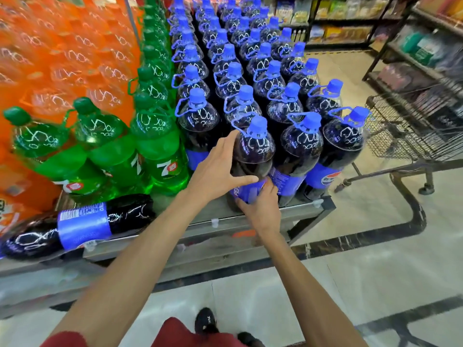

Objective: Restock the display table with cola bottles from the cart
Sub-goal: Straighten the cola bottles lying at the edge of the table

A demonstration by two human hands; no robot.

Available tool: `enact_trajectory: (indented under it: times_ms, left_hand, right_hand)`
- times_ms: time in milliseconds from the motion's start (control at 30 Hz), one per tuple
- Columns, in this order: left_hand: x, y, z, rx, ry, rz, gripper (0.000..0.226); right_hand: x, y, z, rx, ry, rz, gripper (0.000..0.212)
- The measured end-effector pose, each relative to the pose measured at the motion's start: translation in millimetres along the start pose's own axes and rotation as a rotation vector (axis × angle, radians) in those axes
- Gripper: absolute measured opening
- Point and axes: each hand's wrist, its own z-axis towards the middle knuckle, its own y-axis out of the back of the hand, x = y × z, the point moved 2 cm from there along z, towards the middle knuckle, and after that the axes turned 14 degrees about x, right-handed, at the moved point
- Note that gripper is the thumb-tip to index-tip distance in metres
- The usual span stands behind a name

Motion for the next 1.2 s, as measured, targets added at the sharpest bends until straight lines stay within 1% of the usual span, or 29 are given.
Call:
enact_trajectory:
  times_ms: [67, 167, 233, 300, 400, 467, 533, 633, 800, 900, 1033, 1100, 1200]
  left_hand:
    - [-1, 3, -9, -0.009, 0.022, 0.096, 0.107]
    - [1, 8, -26, -0.014, 0.076, 0.261, 0.084]
    - [6, 8, -39, -0.003, 0.135, 0.368, 0.066]
    - [14, 6, -54, 0.044, 0.233, 0.459, 0.056]
    - [30, 1, -82, 0.159, 0.419, 0.483, 0.055]
    - [39, 0, -104, 0.245, 0.529, 0.544, 0.057]
    - [48, 0, -129, 0.266, 0.613, 0.546, 0.059]
    - [59, 5, -164, 0.221, 0.721, 0.479, 0.059]
    - [80, 20, -215, 0.118, 0.878, 0.366, 0.054]
    - [96, 25, -240, 0.013, 0.991, 0.273, 0.052]
    - [128, 28, -274, -0.149, 1.108, 0.153, 0.047]
    - [144, 29, -288, -0.234, 1.145, 0.078, 0.043]
    - [168, 31, -302, -0.397, 1.137, -0.115, 0.039]
  right_hand:
    - [-5, 8, -4, 0.084, 0.007, -0.119, 0.084]
    - [-11, 20, -14, 0.250, -0.010, -0.341, 0.061]
    - [-10, 26, -20, 0.340, 0.044, -0.475, 0.054]
    - [-5, 30, -23, 0.410, 0.138, -0.574, 0.051]
    - [13, 33, -23, 0.486, 0.264, -0.682, 0.052]
    - [29, 33, -23, 0.525, 0.327, -0.763, 0.049]
    - [45, 29, -25, 0.573, 0.371, -0.832, 0.050]
    - [73, 14, -31, 0.633, 0.451, -0.855, 0.061]
    - [120, -26, -40, 0.687, 0.613, -0.856, 0.058]
    - [143, -54, -44, 0.689, 0.684, -0.883, 0.055]
    - [175, -88, -48, 0.723, 0.732, -0.939, 0.054]
    - [192, -103, -48, 0.735, 0.748, -0.962, 0.054]
    - [216, -125, -45, 0.724, 0.787, -0.988, 0.060]
